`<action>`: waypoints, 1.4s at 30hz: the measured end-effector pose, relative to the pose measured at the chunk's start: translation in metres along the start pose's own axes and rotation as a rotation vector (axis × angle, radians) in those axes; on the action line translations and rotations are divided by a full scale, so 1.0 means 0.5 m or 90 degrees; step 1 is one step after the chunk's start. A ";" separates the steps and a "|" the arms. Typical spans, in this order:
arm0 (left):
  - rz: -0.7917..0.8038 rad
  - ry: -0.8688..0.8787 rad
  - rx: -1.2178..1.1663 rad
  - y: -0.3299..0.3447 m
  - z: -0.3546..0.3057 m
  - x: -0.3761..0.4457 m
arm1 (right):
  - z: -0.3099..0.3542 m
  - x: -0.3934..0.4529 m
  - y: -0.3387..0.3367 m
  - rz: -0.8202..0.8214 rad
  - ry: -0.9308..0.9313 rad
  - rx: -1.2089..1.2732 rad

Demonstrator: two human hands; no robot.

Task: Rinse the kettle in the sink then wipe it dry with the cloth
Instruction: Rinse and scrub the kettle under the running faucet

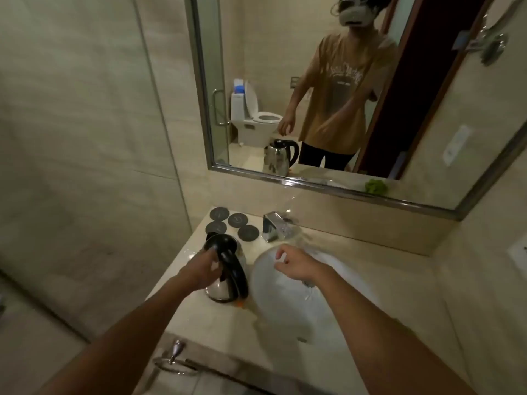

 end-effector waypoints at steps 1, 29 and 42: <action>-0.014 -0.003 -0.014 -0.004 0.014 0.005 | 0.008 0.018 0.015 0.003 0.001 -0.006; -0.219 0.333 0.250 -0.068 -0.018 0.104 | 0.060 0.167 0.224 -0.107 0.191 0.199; -0.231 0.575 0.291 -0.026 -0.247 0.098 | -0.056 0.080 0.111 -0.253 0.284 0.313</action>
Point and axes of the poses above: each hand's wrist, its own x-axis towards the middle knuckle, its own y-axis out of the palm, z = x × y, the point moved 10 cm from there along x, towards the middle knuckle, and after that the axes turned 2 degrees about x, right-handed, at the moved point
